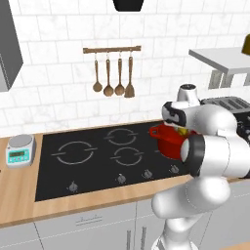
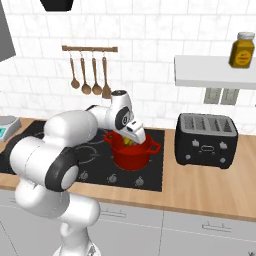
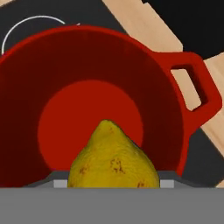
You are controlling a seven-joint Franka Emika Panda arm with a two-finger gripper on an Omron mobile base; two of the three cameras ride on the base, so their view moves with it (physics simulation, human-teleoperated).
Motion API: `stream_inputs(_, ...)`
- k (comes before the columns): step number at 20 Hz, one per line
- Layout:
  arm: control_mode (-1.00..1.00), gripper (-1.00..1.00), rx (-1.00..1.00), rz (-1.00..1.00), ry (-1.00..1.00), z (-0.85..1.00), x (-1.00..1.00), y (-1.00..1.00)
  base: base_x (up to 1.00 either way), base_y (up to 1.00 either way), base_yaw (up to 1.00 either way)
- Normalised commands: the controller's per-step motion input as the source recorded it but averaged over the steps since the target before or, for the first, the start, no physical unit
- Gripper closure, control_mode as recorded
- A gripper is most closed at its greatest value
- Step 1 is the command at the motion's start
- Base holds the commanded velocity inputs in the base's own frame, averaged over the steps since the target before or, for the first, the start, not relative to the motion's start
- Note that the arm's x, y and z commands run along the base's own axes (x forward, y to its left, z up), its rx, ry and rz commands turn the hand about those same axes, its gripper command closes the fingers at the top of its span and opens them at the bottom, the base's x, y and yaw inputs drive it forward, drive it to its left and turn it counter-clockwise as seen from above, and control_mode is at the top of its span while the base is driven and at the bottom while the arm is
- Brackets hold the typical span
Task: Put the lemon and bell pepper in the pot. Retrieve the spatula and lightly stir the vegetables in the pot.
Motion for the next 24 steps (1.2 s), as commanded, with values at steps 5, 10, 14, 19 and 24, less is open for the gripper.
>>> stream_inputs(5, -1.0, 1.0, 0.0, -0.01, 0.0, -0.49, 0.07, -0.15, 0.0, 0.0, 0.0)
stream_inputs(10, -1.0, -1.0, -0.01, 0.0, 0.0, -0.26, 0.13, 0.0, 0.0, 0.0, 0.0)
stream_inputs(14, -1.0, -1.0, 0.0, 0.0, -0.01, -0.03, 0.04, 0.01, 0.0, 0.0, 0.0)
stream_inputs(19, -1.0, -1.0, 0.0, 0.0, -0.08, 0.2, -0.02, 0.0, 0.0, 0.0, 0.0)
stream_inputs(24, -1.0, -1.0, 0.0, 0.0, -0.08, 0.46, -0.04, 0.0, 0.0, 0.0, 0.0)
